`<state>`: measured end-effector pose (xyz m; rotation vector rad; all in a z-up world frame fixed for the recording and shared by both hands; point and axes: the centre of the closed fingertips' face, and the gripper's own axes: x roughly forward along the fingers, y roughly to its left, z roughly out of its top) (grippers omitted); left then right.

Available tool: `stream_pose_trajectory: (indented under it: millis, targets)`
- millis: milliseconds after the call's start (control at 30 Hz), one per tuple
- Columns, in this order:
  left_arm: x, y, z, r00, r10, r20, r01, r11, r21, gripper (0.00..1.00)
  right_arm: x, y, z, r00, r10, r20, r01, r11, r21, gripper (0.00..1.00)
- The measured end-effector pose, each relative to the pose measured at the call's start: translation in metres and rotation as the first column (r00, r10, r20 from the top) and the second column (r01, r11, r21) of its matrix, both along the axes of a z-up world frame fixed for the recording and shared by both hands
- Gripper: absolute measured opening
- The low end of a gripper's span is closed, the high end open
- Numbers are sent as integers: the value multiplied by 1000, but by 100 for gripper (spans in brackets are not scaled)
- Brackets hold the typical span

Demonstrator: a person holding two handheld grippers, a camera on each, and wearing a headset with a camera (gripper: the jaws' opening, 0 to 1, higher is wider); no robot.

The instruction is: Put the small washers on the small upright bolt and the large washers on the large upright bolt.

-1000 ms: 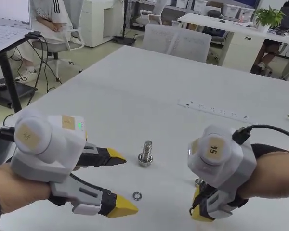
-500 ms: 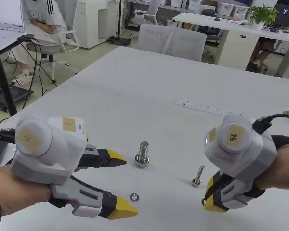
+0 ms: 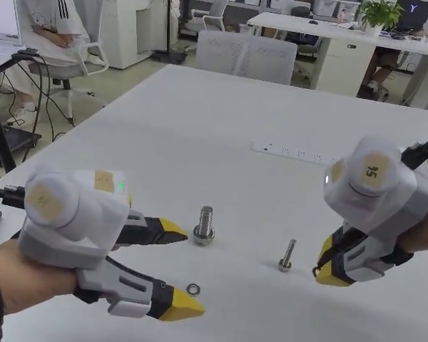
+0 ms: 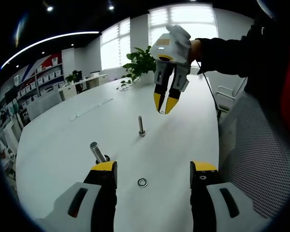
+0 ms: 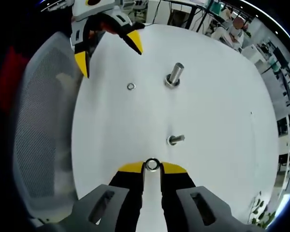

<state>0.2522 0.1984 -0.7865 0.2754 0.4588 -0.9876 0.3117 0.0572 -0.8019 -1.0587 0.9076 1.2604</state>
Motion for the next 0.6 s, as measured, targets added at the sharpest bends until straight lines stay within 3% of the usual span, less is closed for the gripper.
stream_pose_trajectory:
  millis: [300, 600]
  targets:
    - [3, -5, 0, 1000, -14, 0, 14, 1000, -1, 60, 14, 5, 19, 999, 9, 38, -10, 1000, 10, 14]
    - [4, -5, 0, 1000, -12, 2, 12, 1000, -6, 60, 28, 23, 34, 996, 47, 72, -48, 999, 13, 14]
